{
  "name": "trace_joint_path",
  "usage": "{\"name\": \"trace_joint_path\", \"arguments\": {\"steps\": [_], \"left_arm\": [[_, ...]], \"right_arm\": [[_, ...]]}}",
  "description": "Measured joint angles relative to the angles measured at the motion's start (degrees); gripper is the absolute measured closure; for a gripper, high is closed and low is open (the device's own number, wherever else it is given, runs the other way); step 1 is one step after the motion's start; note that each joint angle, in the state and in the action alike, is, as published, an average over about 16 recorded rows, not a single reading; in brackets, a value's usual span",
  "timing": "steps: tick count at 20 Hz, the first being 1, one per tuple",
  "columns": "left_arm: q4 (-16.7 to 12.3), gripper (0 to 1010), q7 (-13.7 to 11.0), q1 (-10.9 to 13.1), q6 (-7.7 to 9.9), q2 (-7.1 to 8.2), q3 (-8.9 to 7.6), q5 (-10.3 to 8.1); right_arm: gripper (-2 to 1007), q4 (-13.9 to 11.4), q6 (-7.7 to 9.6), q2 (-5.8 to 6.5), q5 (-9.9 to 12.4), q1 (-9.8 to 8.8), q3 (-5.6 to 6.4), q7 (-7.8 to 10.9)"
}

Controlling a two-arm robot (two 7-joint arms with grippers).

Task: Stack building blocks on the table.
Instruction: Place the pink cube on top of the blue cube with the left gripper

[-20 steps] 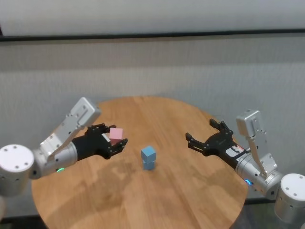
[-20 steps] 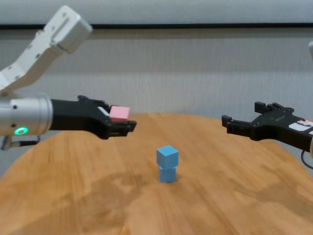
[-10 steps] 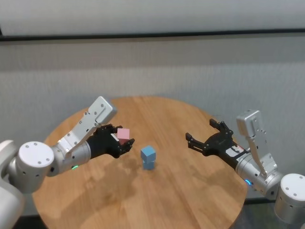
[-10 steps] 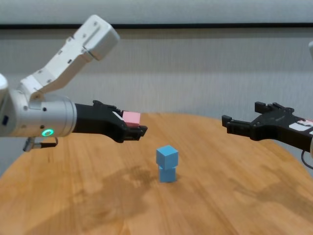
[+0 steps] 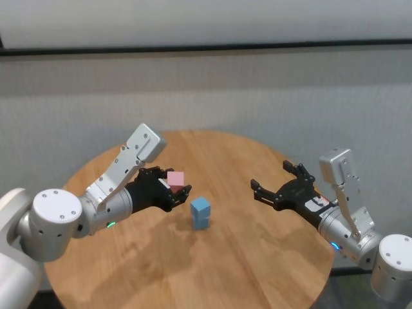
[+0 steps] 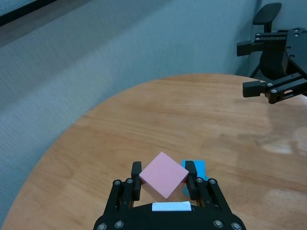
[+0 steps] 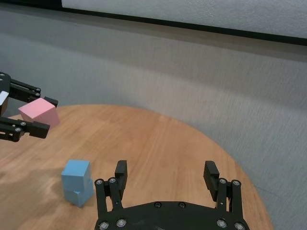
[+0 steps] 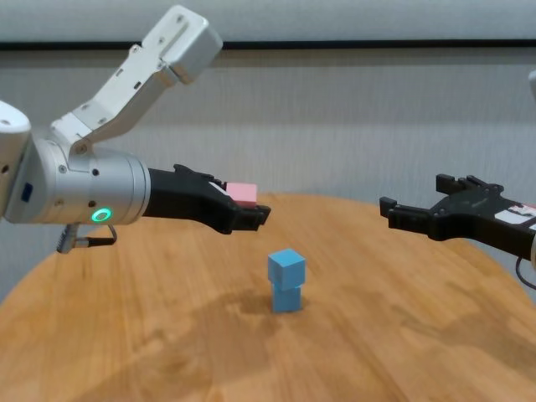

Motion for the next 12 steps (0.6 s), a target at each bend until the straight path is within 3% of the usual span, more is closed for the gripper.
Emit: {"name": "trace_joint_path", "arguments": {"steps": [6, 12], "left_arm": [[-0.6, 442, -0.8, 0.4, 1.57, -0.76, -0.35, -1.53], [0.5, 442, -1.6, 0.0, 2.0, -1.68, -0.09, -3.09]], "right_arm": [[1, 0.0, 0.0, 0.0, 0.0, 0.0, 0.0, 0.0], [1, 0.0, 0.0, 0.0, 0.0, 0.0, 0.0, 0.0]]}}
